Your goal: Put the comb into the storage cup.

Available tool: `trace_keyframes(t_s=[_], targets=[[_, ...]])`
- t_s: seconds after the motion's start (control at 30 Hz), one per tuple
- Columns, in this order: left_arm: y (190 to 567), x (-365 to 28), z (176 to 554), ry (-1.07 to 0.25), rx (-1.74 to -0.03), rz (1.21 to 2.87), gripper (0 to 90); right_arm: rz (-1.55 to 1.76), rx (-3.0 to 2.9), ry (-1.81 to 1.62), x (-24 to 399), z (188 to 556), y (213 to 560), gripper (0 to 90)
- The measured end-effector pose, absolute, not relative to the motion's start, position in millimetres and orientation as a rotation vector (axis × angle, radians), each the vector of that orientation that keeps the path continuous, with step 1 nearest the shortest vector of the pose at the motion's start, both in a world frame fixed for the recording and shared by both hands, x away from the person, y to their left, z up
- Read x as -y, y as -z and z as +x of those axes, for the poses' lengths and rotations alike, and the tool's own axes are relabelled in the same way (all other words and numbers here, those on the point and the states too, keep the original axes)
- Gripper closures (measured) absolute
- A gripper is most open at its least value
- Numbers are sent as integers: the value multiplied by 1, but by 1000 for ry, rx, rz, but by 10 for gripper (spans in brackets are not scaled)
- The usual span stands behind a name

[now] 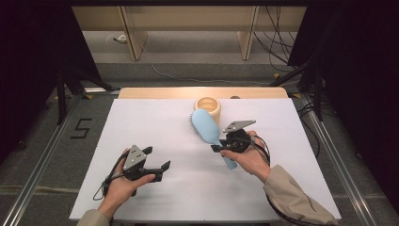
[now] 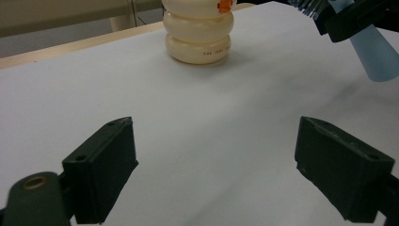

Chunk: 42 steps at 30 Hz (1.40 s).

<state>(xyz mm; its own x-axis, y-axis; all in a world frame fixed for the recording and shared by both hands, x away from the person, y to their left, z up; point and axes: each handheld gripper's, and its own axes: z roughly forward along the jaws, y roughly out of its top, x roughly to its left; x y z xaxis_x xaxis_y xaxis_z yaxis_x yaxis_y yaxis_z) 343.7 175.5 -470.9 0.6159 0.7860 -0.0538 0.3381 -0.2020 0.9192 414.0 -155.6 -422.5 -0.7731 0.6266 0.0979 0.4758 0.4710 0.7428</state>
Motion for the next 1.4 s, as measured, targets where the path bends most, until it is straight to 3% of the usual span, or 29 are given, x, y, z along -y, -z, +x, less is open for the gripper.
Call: trace_keyframes(t_s=[1.4], targets=[[469,-136,351,-443,-871,1790,146,995,-2353,-1473,128,410,427,702]])
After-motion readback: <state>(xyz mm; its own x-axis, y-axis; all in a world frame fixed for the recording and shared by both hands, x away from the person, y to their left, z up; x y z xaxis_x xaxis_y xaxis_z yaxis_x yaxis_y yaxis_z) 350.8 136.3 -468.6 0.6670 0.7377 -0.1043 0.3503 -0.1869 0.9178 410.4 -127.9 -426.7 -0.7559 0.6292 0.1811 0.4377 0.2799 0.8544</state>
